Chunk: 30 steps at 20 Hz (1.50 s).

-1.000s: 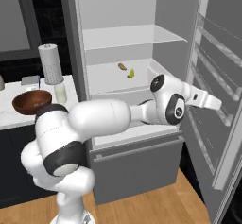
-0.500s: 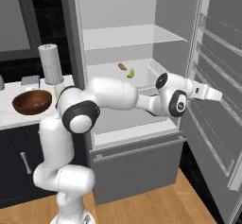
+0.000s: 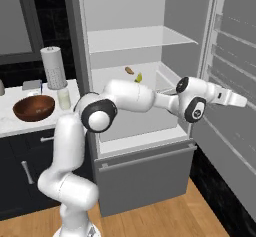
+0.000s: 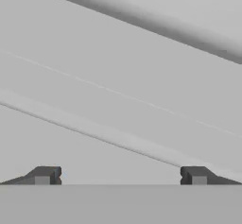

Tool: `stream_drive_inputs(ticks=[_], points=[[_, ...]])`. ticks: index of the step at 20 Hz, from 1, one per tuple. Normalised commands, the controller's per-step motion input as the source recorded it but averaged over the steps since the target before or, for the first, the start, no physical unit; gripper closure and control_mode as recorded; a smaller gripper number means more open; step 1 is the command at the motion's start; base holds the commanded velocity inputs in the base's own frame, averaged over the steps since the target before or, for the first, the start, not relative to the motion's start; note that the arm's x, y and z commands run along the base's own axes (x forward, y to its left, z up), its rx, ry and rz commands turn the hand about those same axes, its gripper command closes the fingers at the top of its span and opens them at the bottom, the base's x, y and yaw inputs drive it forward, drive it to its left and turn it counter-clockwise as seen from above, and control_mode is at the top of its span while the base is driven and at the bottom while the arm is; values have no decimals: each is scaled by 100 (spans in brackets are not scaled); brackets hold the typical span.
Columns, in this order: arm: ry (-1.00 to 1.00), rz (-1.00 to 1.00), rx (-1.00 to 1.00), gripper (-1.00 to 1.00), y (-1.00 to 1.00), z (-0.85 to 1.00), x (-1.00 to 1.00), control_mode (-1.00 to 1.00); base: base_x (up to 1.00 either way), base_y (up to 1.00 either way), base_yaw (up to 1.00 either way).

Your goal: Grab a lemon wedge from the fridge and one ice cube from the ice bowl, and put them in the glass of lemonade.

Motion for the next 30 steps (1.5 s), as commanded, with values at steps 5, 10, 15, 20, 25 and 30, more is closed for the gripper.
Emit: stream_drive_inputs(ticks=[5,10,15,20,25,30], points=[[0,0,7,-100,16,79,-39,-100,0,0,0],[6,7,10,-100,64,30,-27,-100,0,0,0],[4,14,12,-100,97,0,-15,-100,0,0,0],[4,21,13,-100,100,-1,-8,-100,0,0,0],[15,29,13,-100,100,-14,-19,-100,0,0,0],[21,30,9,-100,100,-42,-48,-100,0,0,0]])
